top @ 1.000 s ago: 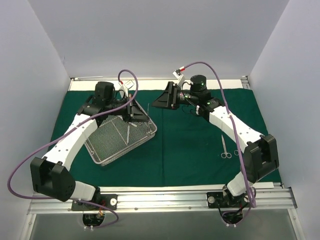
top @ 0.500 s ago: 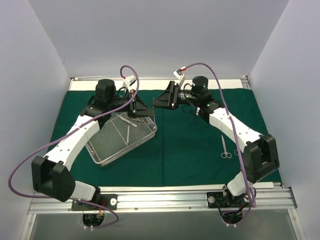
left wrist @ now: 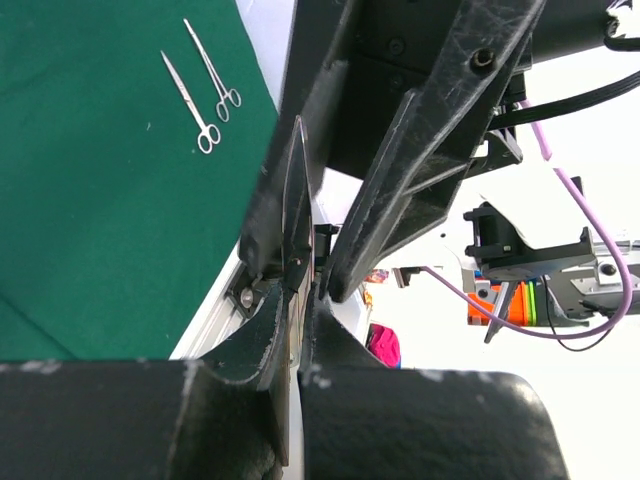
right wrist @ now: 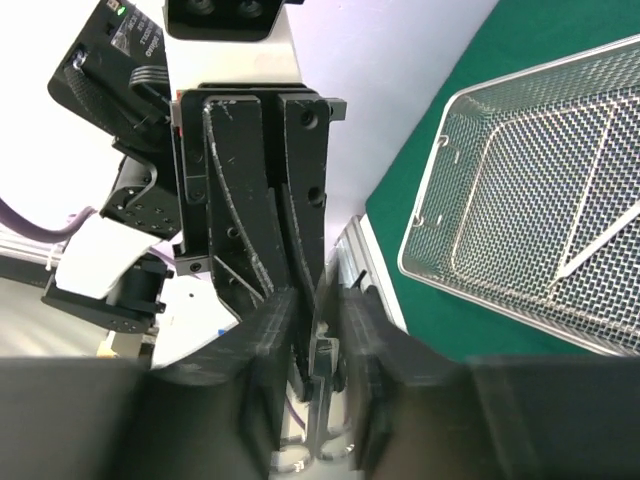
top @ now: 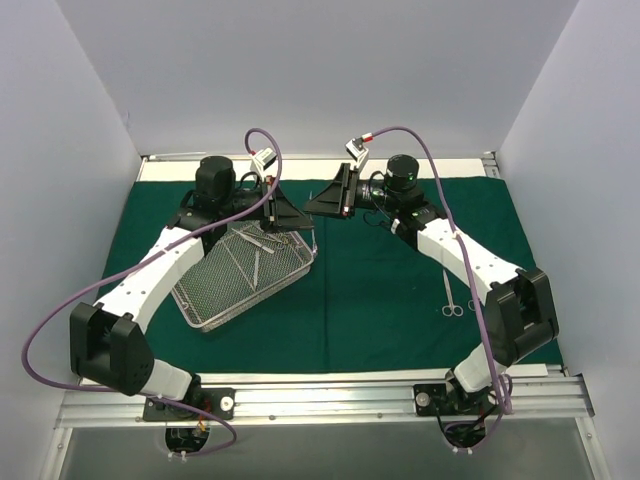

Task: Open and lay out the surgical kit
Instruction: Place the medical item in the surgical kit.

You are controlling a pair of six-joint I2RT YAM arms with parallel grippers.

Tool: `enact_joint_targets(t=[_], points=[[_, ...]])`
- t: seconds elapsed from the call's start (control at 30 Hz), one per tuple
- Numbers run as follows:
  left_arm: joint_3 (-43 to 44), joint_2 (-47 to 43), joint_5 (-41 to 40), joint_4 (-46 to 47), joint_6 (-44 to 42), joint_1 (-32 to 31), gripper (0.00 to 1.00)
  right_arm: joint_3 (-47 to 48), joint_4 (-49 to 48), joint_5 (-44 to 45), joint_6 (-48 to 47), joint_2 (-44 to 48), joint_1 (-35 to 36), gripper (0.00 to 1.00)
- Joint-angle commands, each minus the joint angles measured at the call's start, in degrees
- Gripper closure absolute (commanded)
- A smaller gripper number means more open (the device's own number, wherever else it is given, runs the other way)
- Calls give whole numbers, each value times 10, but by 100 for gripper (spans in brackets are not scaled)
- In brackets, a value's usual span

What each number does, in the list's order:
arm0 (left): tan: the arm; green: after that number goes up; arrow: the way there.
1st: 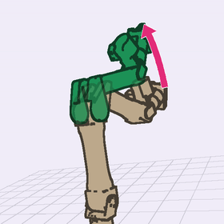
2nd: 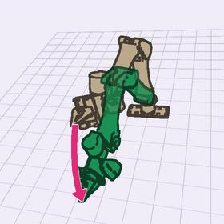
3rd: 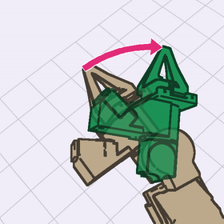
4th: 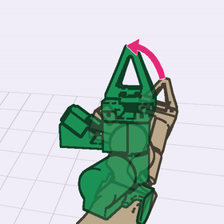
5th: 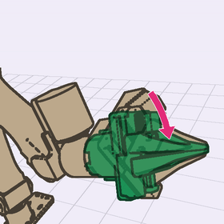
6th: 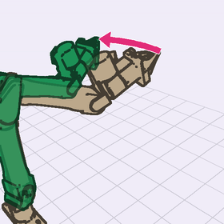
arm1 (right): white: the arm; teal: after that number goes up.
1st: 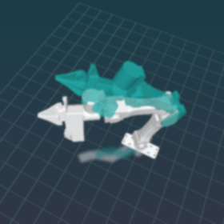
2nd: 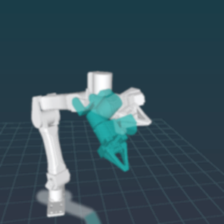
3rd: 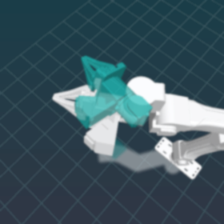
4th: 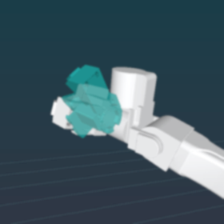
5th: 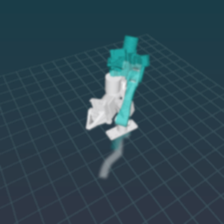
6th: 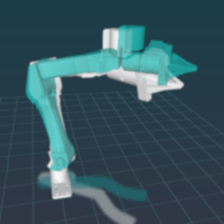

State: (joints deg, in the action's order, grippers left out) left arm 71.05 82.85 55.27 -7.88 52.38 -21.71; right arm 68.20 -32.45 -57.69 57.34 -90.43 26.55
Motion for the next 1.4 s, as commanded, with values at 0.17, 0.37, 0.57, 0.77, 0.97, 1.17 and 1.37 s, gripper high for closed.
enact_joint_targets(t=[0.17,0.37,0.57,0.77,0.97,1.17,1.37], points=[[-1,10,24,63,12,-3,98,-7,-71,-33,28,9,7,100],[-2,19,27,67,11,0,96,5,-15,-24,-8,8,7,100],[-4,9,6,15,-25,11,51,48,170,26,-108,7,4,100],[57,-28,-160,-295,-215,46,44,133,494,165,-263,-5,-8,100],[82,-56,-378,-431,-331,49,45,112,708,530,-398,-33,-39,100],[-4,-107,-334,-356,-319,53,45,-7,687,637,-430,-26,-124,100],[-11,-103,-308,-360,-339,71,45,-26,688,703,-426,-81,-130,100]])
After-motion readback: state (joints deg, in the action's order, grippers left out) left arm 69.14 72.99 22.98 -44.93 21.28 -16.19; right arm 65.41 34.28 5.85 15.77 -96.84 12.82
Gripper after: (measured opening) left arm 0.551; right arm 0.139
